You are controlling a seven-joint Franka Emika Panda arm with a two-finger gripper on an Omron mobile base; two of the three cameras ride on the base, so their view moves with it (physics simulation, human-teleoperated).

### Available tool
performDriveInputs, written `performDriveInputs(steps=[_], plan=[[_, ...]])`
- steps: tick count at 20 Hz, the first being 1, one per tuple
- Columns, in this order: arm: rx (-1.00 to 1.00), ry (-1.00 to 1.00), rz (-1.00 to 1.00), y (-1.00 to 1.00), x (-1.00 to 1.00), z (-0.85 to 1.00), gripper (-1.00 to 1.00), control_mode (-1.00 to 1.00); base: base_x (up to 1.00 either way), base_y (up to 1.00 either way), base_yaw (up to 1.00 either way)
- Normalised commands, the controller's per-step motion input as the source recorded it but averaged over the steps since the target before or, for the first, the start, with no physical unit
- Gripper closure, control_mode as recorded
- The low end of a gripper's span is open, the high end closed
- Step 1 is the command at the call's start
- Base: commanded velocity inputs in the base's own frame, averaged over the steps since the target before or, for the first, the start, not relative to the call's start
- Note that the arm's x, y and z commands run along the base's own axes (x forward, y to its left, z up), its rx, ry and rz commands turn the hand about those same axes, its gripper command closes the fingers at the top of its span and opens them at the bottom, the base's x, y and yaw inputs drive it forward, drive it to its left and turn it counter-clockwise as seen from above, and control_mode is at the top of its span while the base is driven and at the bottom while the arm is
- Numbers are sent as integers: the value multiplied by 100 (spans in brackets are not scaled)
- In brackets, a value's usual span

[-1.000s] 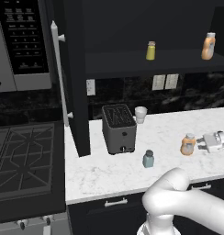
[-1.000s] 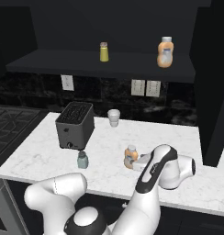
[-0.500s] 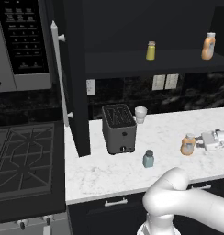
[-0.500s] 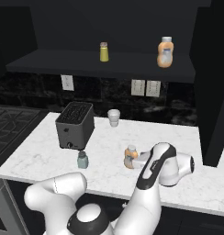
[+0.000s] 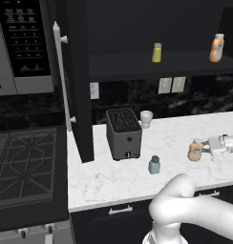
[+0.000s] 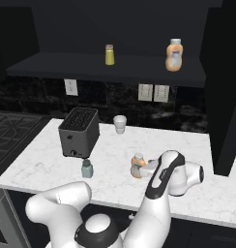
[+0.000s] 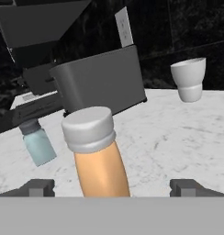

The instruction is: Put the shaker and condiment bottle from the counter next to their counterparts in the cabinet.

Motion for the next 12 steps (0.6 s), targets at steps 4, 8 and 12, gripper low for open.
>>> performDriveInputs(steps=[4, 8, 12], plan=[[0, 0, -3, 5, 4, -7, -100, -100, 0, 0, 0], [0, 0, -3, 12, 7, -4, -100, -100, 0, 0, 0], [0, 0, -3, 23, 10, -4, -100, -100, 0, 0, 0]])
